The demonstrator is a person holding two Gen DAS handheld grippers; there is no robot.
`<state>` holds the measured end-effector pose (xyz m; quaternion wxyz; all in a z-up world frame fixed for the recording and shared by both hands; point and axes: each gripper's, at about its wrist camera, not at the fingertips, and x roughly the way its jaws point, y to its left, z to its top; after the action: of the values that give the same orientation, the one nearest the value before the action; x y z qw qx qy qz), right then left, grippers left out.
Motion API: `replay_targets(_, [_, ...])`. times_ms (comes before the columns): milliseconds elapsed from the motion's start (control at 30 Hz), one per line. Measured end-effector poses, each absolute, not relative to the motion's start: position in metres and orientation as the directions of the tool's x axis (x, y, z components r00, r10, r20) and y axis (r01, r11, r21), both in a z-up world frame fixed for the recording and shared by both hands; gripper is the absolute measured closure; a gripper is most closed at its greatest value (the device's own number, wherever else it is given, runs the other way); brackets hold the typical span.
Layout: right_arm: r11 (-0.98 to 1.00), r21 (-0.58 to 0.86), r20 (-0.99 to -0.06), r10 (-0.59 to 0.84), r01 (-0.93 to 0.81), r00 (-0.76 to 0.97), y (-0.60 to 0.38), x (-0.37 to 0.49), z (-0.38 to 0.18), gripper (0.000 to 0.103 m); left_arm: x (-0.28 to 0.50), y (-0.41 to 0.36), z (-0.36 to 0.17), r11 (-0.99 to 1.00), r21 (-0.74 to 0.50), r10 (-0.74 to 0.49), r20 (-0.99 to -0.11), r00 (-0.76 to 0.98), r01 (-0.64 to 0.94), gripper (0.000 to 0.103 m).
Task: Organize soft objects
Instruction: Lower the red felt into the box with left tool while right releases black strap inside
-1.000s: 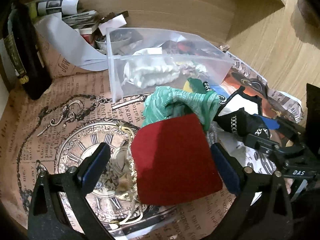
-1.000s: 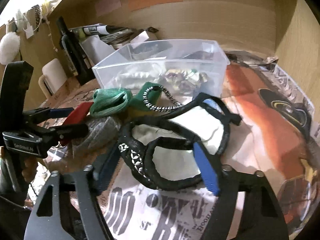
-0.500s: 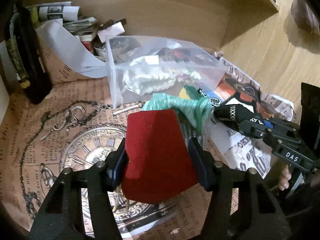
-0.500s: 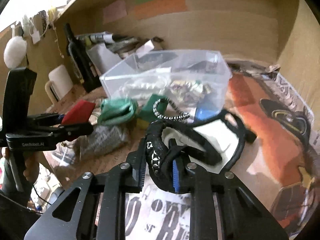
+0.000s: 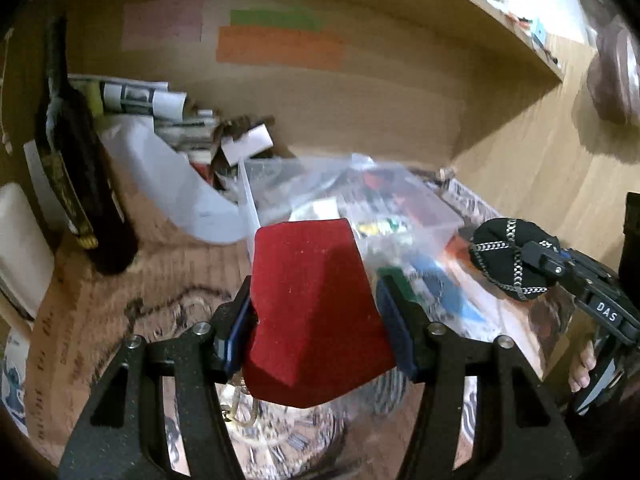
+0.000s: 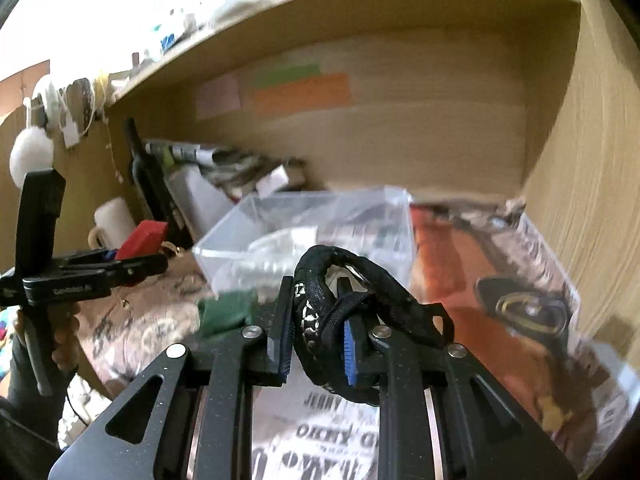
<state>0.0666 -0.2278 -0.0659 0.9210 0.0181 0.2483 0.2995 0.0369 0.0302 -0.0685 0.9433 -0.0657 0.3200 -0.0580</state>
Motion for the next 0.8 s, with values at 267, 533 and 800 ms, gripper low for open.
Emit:
replay_targets(267, [0.820,0.155,-0.363,0.565,-0.550,0.740,-0.222,0.087,-0.036,0.085,0.071,0.032,-0.050,0.988,-0.145,-0.133,-0.578,0.805,0.059,0.044])
replay_targets(533, [0.808,0.127,-0.349,0.579,-0.575,0.737,-0.199,0.120,-0.023,0.085,0.115,0.029,-0.042,0.991,-0.121,-0.115,-0.584,0.804,0.053,0.044])
replay_targets(800, [0.789,0.132,-0.418,0.593,-0.599,0.688,-0.166,0.166,-0.033,0.085,0.167,0.022,-0.055,0.989,-0.132,-0.134,-0.644,0.753,0.063,0.044])
